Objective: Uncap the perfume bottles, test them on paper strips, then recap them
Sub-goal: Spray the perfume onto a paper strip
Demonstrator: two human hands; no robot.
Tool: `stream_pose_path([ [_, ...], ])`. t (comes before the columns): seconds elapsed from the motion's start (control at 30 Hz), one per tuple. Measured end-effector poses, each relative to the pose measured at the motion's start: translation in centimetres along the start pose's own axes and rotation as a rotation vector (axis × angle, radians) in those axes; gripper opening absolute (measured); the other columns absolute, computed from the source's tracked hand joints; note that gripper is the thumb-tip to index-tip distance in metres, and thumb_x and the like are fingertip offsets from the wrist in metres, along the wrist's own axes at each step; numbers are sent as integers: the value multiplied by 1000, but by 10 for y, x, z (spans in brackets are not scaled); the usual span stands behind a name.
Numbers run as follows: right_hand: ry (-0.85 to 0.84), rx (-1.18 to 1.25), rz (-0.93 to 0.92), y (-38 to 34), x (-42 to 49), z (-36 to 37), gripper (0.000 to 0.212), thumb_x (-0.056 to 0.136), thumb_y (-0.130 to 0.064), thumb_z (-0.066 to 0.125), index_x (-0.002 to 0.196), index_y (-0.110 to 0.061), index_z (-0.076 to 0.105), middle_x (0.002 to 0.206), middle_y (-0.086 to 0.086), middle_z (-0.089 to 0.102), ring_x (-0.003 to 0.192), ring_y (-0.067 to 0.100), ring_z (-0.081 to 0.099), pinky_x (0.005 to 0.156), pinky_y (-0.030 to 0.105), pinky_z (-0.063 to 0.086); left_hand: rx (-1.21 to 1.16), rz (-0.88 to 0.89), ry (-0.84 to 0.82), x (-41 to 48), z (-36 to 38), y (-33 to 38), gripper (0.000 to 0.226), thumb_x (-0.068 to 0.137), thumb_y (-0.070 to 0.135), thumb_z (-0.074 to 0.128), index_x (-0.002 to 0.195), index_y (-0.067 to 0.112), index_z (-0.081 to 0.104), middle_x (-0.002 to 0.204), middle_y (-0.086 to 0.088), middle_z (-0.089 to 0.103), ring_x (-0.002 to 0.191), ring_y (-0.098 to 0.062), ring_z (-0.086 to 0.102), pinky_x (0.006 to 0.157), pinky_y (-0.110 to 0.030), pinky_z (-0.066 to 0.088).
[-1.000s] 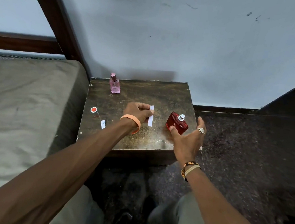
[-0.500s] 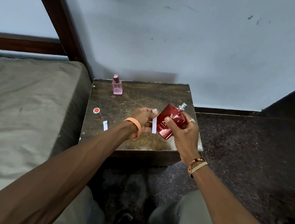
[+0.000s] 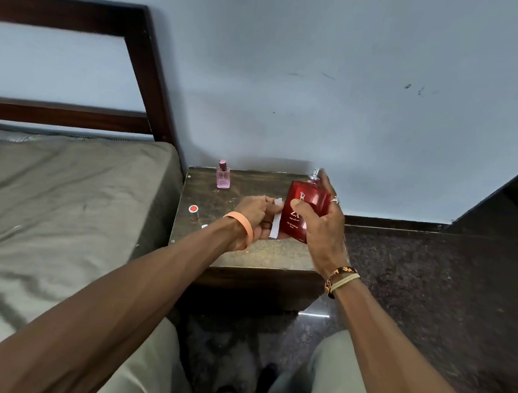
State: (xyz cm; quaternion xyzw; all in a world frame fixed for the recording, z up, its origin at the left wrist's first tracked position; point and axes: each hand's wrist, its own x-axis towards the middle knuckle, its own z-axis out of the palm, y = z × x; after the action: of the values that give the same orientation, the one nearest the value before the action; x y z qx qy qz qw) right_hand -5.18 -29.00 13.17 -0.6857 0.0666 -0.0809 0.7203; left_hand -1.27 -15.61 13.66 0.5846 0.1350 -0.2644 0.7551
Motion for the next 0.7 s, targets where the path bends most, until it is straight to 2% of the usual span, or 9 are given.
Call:
stream_pose_path([
  [0.1,-103,126,75,-8,-6,0,64,79,-22,68,140,-15,50,110,10,72,105,32,69,83,47,59,-15,10,4,-13,1,2,12,95,3,49,91,4,60,84,-15,68,78,-26,68,64,-41,59],
  [0.17,-124,254,139,-15,-8,-1,52,79,-16,63,130,-13,57,110,15,72,104,34,68,85,50,57,-12,7,-23,-18,0,6,11,95,3,50,95,4,61,91,-17,69,84,-29,69,69,-43,59],
  [0.23,-158,324,162,-23,-10,-4,36,79,-20,58,113,-11,64,107,18,70,98,36,65,80,50,54,10,16,-23,-22,0,13,12,96,4,49,97,3,60,93,-19,70,85,-32,69,75,-47,59],
  [0.3,-196,362,167,-28,-10,-8,34,81,-25,53,109,-8,61,102,17,70,94,34,63,77,45,52,49,40,40,-22,0,22,10,96,5,49,99,4,58,91,-21,70,83,-34,69,78,-48,58],
  [0.37,-205,388,162,-31,-11,-11,42,83,-29,52,117,-7,57,100,14,70,92,31,64,77,43,50,97,101,135,-20,-3,28,8,95,4,51,102,3,55,91,-21,70,80,-32,69,74,-44,59],
  [0.43,-215,413,140,-33,-10,-14,65,83,-29,56,142,-5,41,109,16,62,89,30,63,72,42,52,116,166,201,-17,-5,34,10,94,1,52,104,1,55,98,-21,70,78,-30,68,74,-43,59],
  [0.5,-256,423,125,-35,-11,-16,75,84,-27,59,152,-16,29,114,17,56,85,28,63,66,40,54,87,210,254,-15,-6,38,7,93,-4,52,98,1,54,100,-22,69,76,-30,67,77,-44,58],
  [0.6,-332,439,81,-36,-17,-17,56,95,-23,53,145,-43,40,113,17,54,83,26,62,66,39,52,67,267,287,-11,-7,45,9,92,-3,54,91,6,55,97,-19,70,79,-30,68,76,-44,58],
  [0.7,-366,481,109,-34,-22,-19,49,96,-28,53,141,-46,44,116,19,51,85,29,60,67,40,51,71,285,282,-10,-9,49,15,91,3,59,105,-1,62,93,-15,72,81,-28,71,74,-40,59],
])
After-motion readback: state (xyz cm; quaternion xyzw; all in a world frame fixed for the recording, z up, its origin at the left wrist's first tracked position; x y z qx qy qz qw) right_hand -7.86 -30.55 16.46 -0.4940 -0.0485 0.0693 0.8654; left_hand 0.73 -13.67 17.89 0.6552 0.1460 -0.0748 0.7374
